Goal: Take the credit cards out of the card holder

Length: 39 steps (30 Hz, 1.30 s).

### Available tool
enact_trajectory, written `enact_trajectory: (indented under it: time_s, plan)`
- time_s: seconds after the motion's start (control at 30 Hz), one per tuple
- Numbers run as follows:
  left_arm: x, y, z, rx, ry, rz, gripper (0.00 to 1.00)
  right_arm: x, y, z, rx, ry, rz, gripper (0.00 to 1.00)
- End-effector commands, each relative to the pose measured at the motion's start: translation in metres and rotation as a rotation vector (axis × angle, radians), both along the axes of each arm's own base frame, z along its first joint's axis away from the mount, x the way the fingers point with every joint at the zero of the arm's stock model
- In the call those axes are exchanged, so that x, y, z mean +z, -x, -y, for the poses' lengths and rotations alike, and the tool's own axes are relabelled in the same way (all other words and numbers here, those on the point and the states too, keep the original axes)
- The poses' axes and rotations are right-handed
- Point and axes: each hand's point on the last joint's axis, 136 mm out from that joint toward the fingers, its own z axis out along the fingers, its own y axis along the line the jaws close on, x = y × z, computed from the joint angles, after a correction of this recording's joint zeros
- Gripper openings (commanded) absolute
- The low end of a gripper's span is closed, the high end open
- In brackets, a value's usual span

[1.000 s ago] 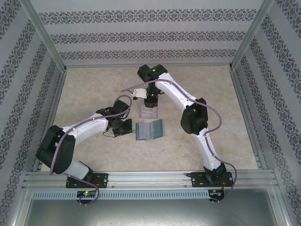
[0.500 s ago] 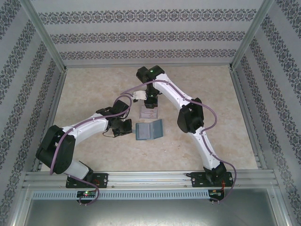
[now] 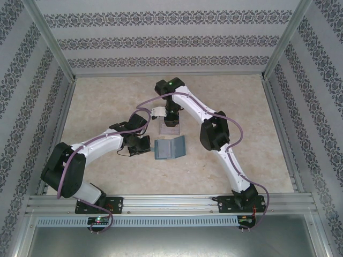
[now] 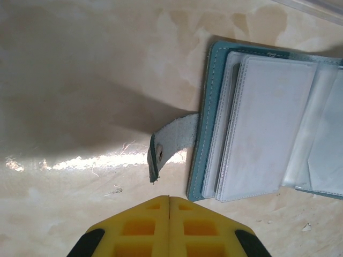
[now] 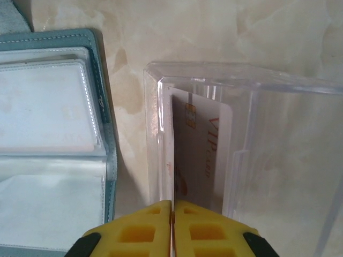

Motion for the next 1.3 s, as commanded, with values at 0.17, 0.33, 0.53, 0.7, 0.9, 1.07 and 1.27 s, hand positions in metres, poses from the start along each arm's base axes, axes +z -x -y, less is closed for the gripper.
enact_trajectory:
  time_s: [0.17,0.33,0.53,0.7,0.9,1.07,1.27]
  plan:
    - [-0.004,0.003,-0.009,0.028,-0.029,-0.026,0.04,0.001,-0.003,-0.001,0.005,-0.007,0.006,0.21]
    - [-0.003,0.002,-0.009,0.026,-0.028,-0.023,0.04,0.014,-0.011,0.002,0.003,0.003,0.063,0.22]
    - [-0.003,0.000,-0.007,0.022,-0.021,-0.020,0.04,0.034,-0.018,0.006,-0.007,0.013,0.134,0.24]
    - [-0.003,-0.003,-0.001,0.009,-0.002,-0.019,0.04,0.045,-0.018,0.010,-0.043,0.017,0.155,0.25]
    - [-0.002,-0.011,0.004,-0.004,0.013,-0.004,0.04,0.050,-0.031,0.004,-0.226,-0.029,0.194,0.26]
    - [-0.003,-0.018,0.012,-0.019,0.034,0.002,0.04,0.050,-0.040,-0.001,-0.520,-0.084,0.170,0.28]
    - [-0.005,-0.023,0.018,-0.030,0.050,0.008,0.04,0.049,-0.040,-0.004,-0.796,-0.118,0.125,0.26]
